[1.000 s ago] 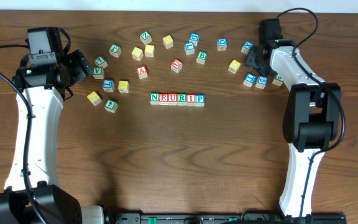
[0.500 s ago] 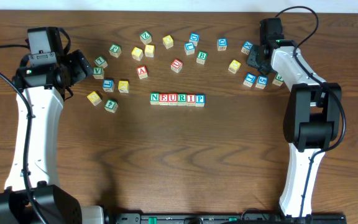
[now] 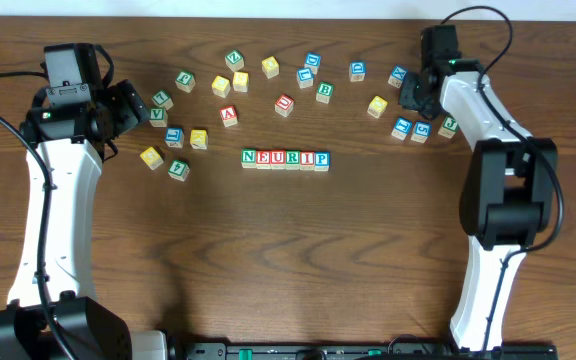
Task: Spell out NEURIPS
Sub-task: 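Move the right gripper over the yellow S block and lower, then grasp yellow S and carry it left toward the row's right end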
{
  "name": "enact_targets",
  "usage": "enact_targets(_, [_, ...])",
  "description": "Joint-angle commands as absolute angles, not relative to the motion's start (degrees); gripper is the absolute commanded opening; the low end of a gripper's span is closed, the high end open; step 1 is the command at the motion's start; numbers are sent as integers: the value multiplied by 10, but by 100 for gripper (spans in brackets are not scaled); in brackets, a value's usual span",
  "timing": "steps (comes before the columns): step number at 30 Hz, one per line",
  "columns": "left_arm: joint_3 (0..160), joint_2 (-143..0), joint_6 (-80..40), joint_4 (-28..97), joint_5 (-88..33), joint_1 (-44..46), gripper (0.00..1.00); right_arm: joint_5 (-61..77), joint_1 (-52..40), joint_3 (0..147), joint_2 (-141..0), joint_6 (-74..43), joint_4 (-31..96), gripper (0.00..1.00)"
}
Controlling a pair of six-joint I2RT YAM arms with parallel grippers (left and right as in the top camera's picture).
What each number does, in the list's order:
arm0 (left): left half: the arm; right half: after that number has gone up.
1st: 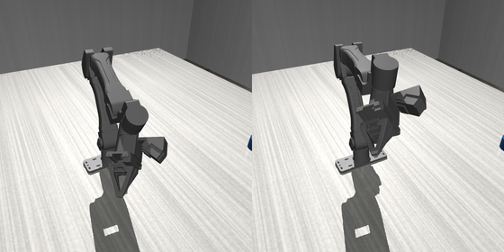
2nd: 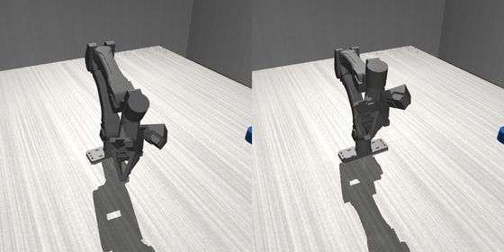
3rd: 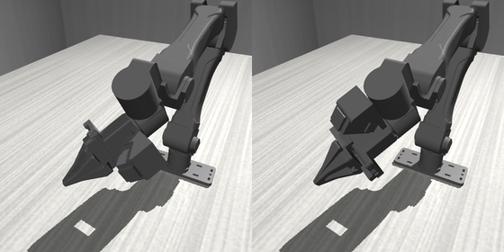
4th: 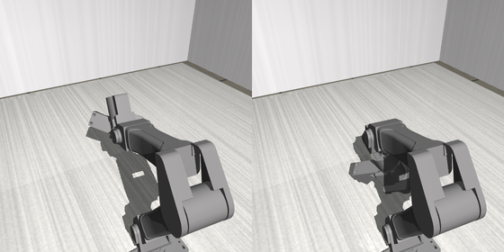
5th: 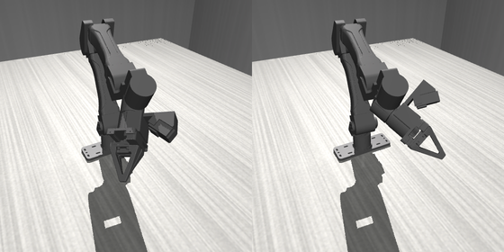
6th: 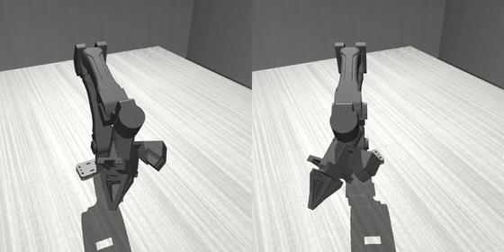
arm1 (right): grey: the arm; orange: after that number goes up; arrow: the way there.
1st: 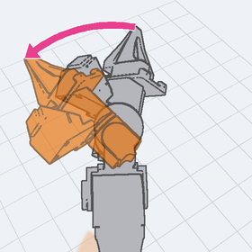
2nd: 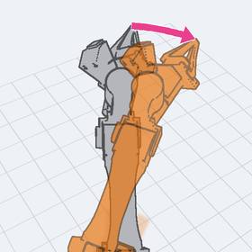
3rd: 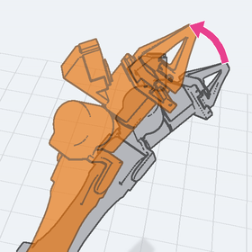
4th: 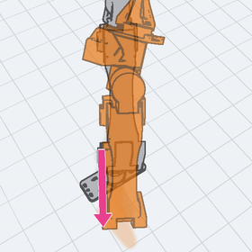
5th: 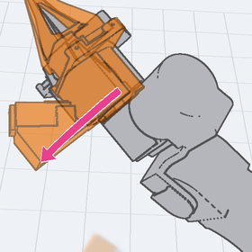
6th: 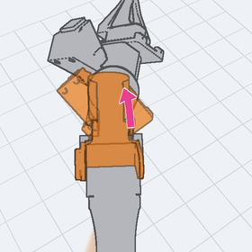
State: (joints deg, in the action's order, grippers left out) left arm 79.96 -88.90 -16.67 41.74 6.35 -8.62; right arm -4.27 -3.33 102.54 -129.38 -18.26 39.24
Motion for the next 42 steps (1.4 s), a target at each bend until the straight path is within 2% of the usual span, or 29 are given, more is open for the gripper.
enact_targets(1, [807, -894, -166, 417, 67, -88, 98, -26, -38, 1028, -1237, -151, 412, 28])
enact_targets(6, [807, -894, -166, 417, 67, -88, 98, -31, -44, 1027, -1230, -134, 427, 28])
enact_targets(9, [807, -894, -166, 417, 67, -88, 98, -49, -43, 1023, -1233, -135, 417, 45])
enact_targets(11, [807, -894, -166, 417, 67, -88, 98, -58, -40, 1022, -1242, -137, 401, 50])
enact_targets(18, [807, -894, -166, 417, 67, -88, 98, -59, -35, 1022, -1286, -179, 377, 46])
enact_targets(28, [807, -894, -166, 417, 67, -88, 98, -61, -34, 1022, -1313, -180, 346, 43])
enact_targets(34, [807, -894, -166, 417, 67, -88, 98, -61, -34, 1022, -1313, -180, 348, 31])
enact_targets(42, [807, -894, -166, 417, 67, -88, 98, -61, -34, 1022, -1313, -180, 353, 23])
